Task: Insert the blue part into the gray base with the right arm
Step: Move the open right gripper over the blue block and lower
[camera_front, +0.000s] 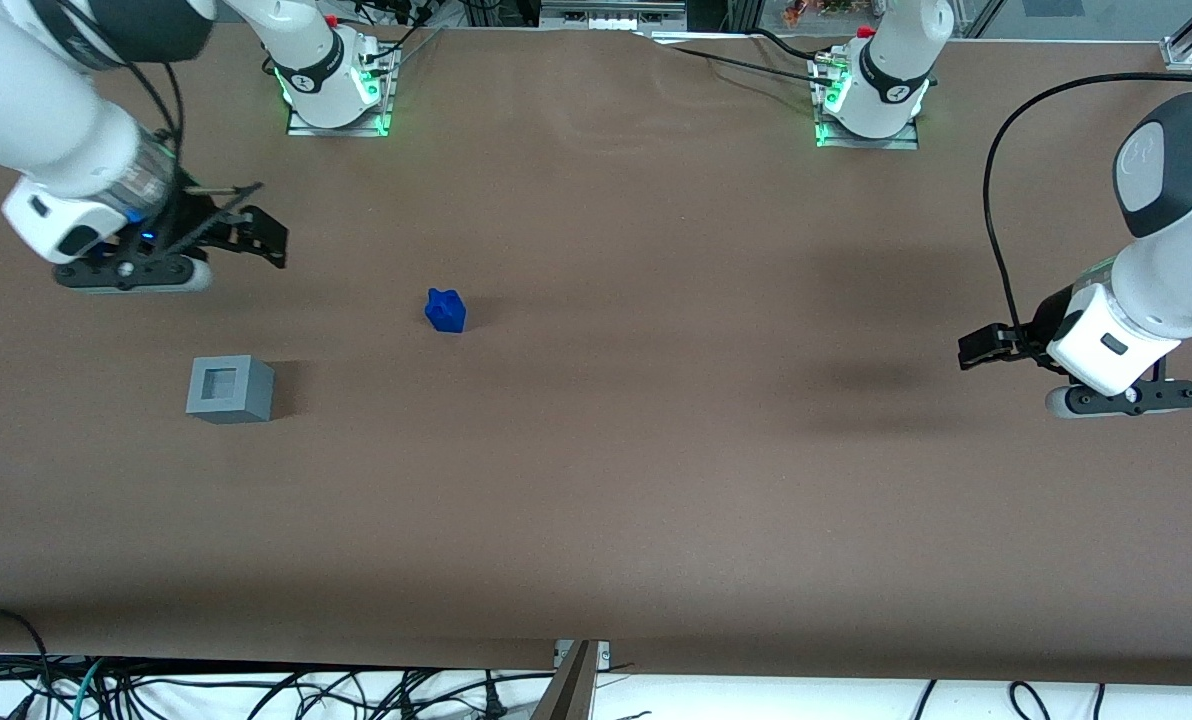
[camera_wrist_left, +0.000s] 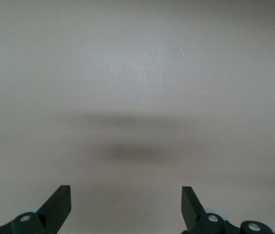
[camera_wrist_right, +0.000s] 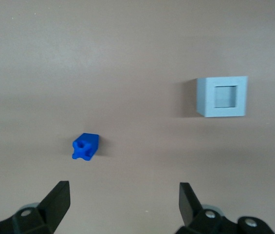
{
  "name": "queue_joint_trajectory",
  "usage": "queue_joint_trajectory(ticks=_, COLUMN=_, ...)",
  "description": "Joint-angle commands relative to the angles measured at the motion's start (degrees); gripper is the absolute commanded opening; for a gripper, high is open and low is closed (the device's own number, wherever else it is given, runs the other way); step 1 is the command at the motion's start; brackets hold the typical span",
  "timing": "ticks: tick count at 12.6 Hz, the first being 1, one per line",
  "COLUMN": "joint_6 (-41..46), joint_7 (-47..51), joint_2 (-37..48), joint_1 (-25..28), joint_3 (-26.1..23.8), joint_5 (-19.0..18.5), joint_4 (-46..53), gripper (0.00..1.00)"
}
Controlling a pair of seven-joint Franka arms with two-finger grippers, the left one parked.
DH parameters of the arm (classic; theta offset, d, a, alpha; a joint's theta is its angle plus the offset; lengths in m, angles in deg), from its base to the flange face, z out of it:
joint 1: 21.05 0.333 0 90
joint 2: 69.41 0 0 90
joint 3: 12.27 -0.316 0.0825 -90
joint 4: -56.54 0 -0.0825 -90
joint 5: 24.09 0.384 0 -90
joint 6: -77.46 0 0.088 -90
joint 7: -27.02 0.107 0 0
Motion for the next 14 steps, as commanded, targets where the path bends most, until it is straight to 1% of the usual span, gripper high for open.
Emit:
queue_joint_trajectory(ticks=1, joint_6=-5.5, joint_7=3.3, joint_2=1.1, joint_1=-0.6, joint_3=-2.3, joint_5=0.6, joint_4=-5.1, gripper=0.99)
queue_joint_trajectory(ticks=2, joint_6=-7.9, joint_7=3.5, joint_2=1.1, joint_1=-0.6, joint_3=-3.1, joint_5=0.6, joint_4=-7.1, gripper=0.99)
queue_joint_trajectory(ticks=4, joint_6=-13.6, joint_7=9.3, joint_2=1.0, joint_1=-0.6, joint_3=-5.7, joint_5=0.6, joint_4=-11.3, gripper=0.99)
queue_joint_trajectory(ticks=6, joint_6=-21.3, joint_7=11.2, joint_2=0.9, joint_1=-0.6, joint_3=-7.7, joint_5=0.6, joint_4=-16.8, gripper=0.99)
queue_joint_trajectory(ticks=7, joint_6=-24.8, joint_7=13.8, joint_2=-0.2, joint_1=-0.5, joint_3=-8.2, joint_5=0.6, joint_4=-18.7, gripper=0.99)
queue_joint_trajectory(ticks=9, joint_6=-28.9, joint_7=19.6, joint_2=-3.6, joint_1=0.1, joint_3=-9.9, joint_5=0.3, joint_4=-19.3, gripper=0.99)
queue_joint_trajectory(ticks=10, joint_6=-30.1, joint_7=21.9, joint_2=-5.1, joint_1=1.3, joint_3=-9.8, joint_5=0.2, joint_4=-19.6, gripper=0.99)
queue_joint_trajectory(ticks=12, joint_6=-30.9, joint_7=24.8, joint_2=-5.9, joint_1=1.9, joint_3=-9.8, joint_5=-0.2, joint_4=-20.5, gripper=0.99)
queue_joint_trajectory(ticks=14, joint_6=-35.7, joint_7=27.1, joint_2=-7.4, joint_1=2.4, joint_3=-9.8, joint_5=-0.6, joint_4=-22.6, gripper=0.99)
